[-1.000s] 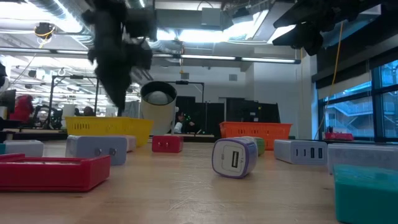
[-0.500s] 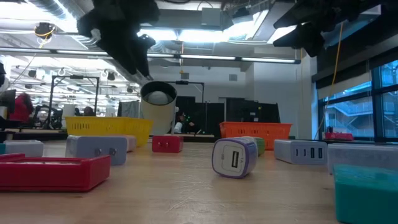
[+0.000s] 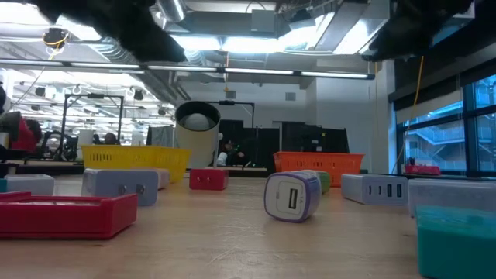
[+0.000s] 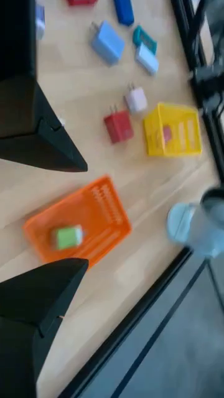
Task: Pick & Place Office items
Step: Put the top light blue charger adapter into the orange bin
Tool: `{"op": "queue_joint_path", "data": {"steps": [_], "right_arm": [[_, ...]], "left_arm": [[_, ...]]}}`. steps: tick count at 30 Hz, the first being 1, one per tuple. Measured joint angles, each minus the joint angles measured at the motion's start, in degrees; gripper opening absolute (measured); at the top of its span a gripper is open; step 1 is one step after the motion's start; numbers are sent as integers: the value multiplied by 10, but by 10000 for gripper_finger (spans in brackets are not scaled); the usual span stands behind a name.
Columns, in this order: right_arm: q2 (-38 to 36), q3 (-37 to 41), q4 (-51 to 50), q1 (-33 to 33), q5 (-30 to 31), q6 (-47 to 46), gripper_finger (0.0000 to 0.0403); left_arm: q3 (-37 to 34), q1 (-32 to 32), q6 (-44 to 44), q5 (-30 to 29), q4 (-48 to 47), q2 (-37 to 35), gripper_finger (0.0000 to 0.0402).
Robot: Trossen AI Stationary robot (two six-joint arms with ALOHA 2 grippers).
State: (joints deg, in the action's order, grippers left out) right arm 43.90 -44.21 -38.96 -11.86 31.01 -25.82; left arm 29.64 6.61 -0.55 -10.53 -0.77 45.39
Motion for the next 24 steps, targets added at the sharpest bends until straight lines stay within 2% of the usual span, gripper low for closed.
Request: {"op": "queue_joint_path", "data": {"steps": [3, 5, 9, 13, 15, 19, 24], "right_arm": [[-58, 33, -49, 0, 28, -53, 240], [-111, 67, -48, 0, 30, -87, 240], [-207, 154, -25, 0, 9, -133, 240], [-262, 226, 73, 0, -47, -183, 240], [-261, 237, 113, 0, -78, -189, 240], [-227, 224, 134, 0, -83, -176, 240], [-157, 187, 130, 0, -99, -135, 240]], "left_arm": [[-51, 18, -20, 7, 40, -57, 205], [-67, 25, -26, 15, 46, -83, 205], [-89, 25, -11, 16, 63, -121, 205], [-129, 26, -9, -15, 93, -145, 205], [-164, 26, -19, -23, 147, -153, 205], [-226, 37, -54, -16, 266, -163, 206], [-250, 44, -98, -1, 293, -163, 206]]}}
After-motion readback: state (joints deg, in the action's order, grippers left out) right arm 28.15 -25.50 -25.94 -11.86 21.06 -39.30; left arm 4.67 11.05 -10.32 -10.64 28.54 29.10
